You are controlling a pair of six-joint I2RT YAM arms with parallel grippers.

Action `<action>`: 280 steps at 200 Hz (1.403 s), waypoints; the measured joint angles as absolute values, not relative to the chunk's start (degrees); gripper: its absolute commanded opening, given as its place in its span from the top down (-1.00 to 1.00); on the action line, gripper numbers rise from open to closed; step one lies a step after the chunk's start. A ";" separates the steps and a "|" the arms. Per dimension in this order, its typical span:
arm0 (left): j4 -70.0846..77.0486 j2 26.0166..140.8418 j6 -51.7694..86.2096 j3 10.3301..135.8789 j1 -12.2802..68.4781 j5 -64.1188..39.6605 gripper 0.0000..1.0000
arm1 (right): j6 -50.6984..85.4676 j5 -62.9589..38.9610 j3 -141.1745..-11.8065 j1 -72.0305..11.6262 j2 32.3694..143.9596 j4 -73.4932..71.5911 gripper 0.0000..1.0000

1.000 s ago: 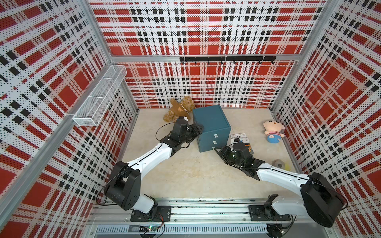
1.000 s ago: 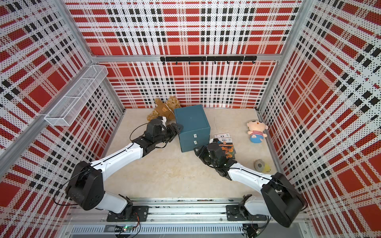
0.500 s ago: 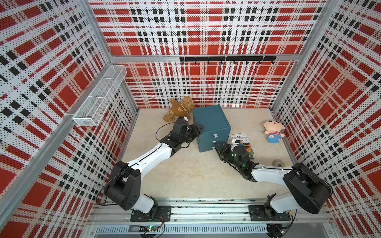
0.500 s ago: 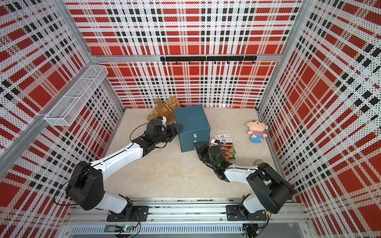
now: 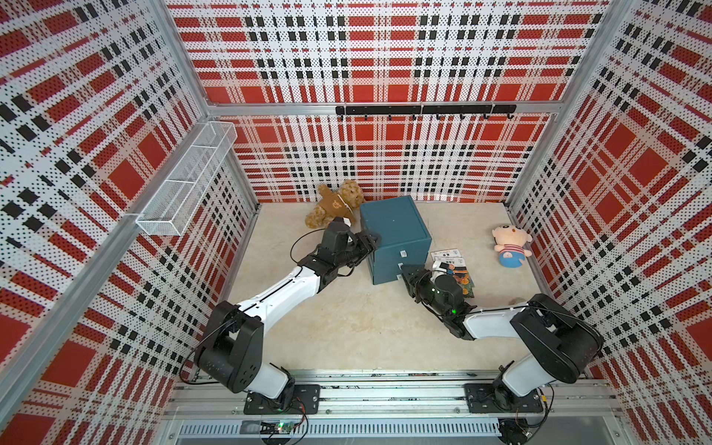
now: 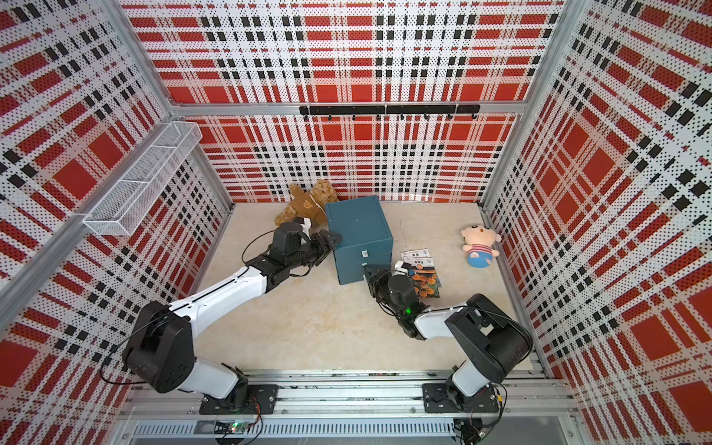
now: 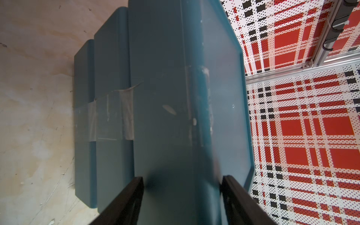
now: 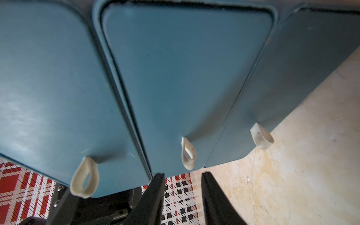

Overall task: Take the seed bags out of the drawer
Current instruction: Open the drawer in the storage box.

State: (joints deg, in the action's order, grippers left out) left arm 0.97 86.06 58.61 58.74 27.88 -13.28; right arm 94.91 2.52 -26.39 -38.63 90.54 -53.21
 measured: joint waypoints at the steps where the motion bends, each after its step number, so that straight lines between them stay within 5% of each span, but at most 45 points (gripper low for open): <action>1: 0.99 86.06 58.61 58.74 27.88 -13.30 -0.37 | 94.89 2.57 -26.39 -38.63 90.63 -53.36 0.23; 116: 0.19 85.65 57.95 58.74 27.64 -13.58 -0.37 | 96.51 3.36 -28.25 -37.91 96.47 -59.13 0.38; 176: -0.01 85.62 57.76 58.74 27.38 -13.61 -0.37 | 97.06 2.87 -28.25 -37.06 97.43 -60.29 1.00; 280: -0.10 85.54 57.82 58.74 27.33 -13.32 -0.37 | 97.03 1.50 -21.52 -38.39 87.61 -55.20 1.00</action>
State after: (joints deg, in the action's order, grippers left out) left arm -0.10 85.54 57.82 58.74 27.33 -13.32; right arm 97.03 1.50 -21.52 -38.39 87.61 -55.20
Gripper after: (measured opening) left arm 0.684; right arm 0.077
